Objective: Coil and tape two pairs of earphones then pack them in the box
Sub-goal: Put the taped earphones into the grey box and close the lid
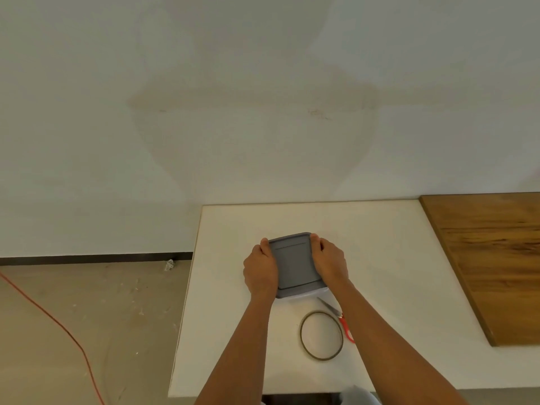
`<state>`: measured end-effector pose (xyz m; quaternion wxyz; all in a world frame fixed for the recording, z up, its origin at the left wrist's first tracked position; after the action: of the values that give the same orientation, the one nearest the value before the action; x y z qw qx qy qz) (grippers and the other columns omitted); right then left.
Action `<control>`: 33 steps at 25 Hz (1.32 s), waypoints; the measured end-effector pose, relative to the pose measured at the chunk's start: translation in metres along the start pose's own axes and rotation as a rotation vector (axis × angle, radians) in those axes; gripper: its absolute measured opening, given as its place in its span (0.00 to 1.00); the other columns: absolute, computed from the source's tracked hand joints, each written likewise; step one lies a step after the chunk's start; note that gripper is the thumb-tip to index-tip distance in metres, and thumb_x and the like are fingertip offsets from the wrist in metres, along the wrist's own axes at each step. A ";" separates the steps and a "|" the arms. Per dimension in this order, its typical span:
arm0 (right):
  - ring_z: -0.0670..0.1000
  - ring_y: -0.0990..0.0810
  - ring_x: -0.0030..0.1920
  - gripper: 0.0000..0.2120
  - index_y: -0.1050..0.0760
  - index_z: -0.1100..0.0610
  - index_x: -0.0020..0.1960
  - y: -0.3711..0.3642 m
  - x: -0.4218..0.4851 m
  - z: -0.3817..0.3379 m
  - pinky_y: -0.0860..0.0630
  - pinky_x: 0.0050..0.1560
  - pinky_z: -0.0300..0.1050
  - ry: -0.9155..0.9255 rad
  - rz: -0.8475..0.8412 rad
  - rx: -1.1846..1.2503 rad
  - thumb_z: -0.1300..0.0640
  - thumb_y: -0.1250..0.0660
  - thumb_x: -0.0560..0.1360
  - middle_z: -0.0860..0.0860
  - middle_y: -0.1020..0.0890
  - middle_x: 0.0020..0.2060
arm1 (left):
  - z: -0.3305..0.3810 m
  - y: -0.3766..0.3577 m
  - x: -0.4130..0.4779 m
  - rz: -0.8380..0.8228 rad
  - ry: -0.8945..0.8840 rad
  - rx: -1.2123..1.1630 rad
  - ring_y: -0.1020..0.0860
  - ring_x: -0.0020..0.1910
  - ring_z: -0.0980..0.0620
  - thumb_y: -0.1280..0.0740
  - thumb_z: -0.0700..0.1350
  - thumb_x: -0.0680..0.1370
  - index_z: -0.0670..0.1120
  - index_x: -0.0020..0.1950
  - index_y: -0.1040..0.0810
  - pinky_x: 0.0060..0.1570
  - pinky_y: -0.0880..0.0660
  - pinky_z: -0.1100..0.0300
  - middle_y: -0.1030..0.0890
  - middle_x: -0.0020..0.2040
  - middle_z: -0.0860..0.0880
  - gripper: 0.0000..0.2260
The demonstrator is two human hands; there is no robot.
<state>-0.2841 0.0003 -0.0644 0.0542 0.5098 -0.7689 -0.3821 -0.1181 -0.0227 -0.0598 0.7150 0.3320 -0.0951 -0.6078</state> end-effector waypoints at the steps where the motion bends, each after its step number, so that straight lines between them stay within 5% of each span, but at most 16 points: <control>1: 0.52 0.24 0.36 0.28 0.26 0.62 0.41 0.000 0.001 0.000 0.29 0.37 0.45 0.014 -0.003 0.015 0.42 0.52 0.80 0.53 0.22 0.34 | 0.000 0.000 0.000 0.003 -0.011 -0.008 0.24 0.39 0.46 0.52 0.56 0.83 0.43 0.44 0.24 0.41 0.28 0.54 0.21 0.40 0.45 0.24; 10: 0.52 0.24 0.37 0.25 0.27 0.60 0.38 0.005 0.005 0.001 0.30 0.38 0.45 0.017 -0.073 -0.041 0.46 0.51 0.80 0.51 0.23 0.33 | 0.002 0.001 0.024 -0.210 0.161 -0.025 0.26 0.43 0.45 0.50 0.53 0.80 0.42 0.42 0.27 0.46 0.31 0.54 0.23 0.42 0.44 0.20; 16: 0.50 0.27 0.38 0.18 0.32 0.58 0.43 -0.011 -0.002 -0.018 0.31 0.37 0.45 -0.033 -0.212 0.059 0.45 0.50 0.80 0.52 0.24 0.38 | -0.004 0.022 0.025 -0.063 0.047 -0.071 0.29 0.38 0.49 0.51 0.55 0.83 0.43 0.45 0.28 0.43 0.34 0.56 0.26 0.37 0.48 0.20; 21: 0.51 0.25 0.37 0.22 0.32 0.56 0.43 -0.037 -0.023 -0.023 0.30 0.36 0.46 -0.032 -0.152 0.061 0.39 0.52 0.79 0.51 0.23 0.36 | -0.029 0.041 0.015 0.078 0.077 -0.056 0.29 0.36 0.47 0.51 0.49 0.83 0.40 0.36 0.30 0.33 0.37 0.57 0.27 0.32 0.46 0.21; 24: 0.54 0.22 0.38 0.24 0.31 0.56 0.41 -0.041 -0.025 -0.021 0.26 0.39 0.49 0.010 -0.098 -0.006 0.38 0.53 0.79 0.52 0.22 0.35 | -0.030 0.040 0.016 0.061 0.059 -0.001 0.30 0.33 0.48 0.52 0.48 0.83 0.43 0.32 0.32 0.34 0.34 0.57 0.29 0.30 0.47 0.23; 29: 0.52 0.25 0.34 0.21 0.32 0.57 0.42 -0.037 -0.023 -0.020 0.31 0.32 0.44 0.082 -0.094 -0.044 0.41 0.50 0.79 0.51 0.24 0.33 | -0.016 0.047 0.034 -0.017 -0.106 0.185 0.28 0.37 0.48 0.47 0.45 0.82 0.41 0.43 0.30 0.37 0.34 0.57 0.27 0.37 0.47 0.13; 33: 0.50 0.27 0.32 0.21 0.32 0.57 0.40 -0.042 -0.020 -0.017 0.33 0.31 0.43 0.065 -0.095 -0.048 0.40 0.49 0.78 0.50 0.25 0.31 | -0.011 0.034 0.041 -0.143 -0.156 0.205 0.29 0.33 0.48 0.48 0.47 0.82 0.42 0.31 0.33 0.35 0.35 0.58 0.28 0.30 0.47 0.20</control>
<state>-0.2356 -0.0006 -0.0729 0.0730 0.5565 -0.7322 -0.3858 -0.0746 -0.0556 -0.0589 0.6226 0.3611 -0.1881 -0.6683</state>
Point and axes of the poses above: each hand's wrist, its own x-axis towards the middle knuckle, its own y-axis out of the back of the hand, z = x × y, the point moved 4 cm from there along x, towards the middle knuckle
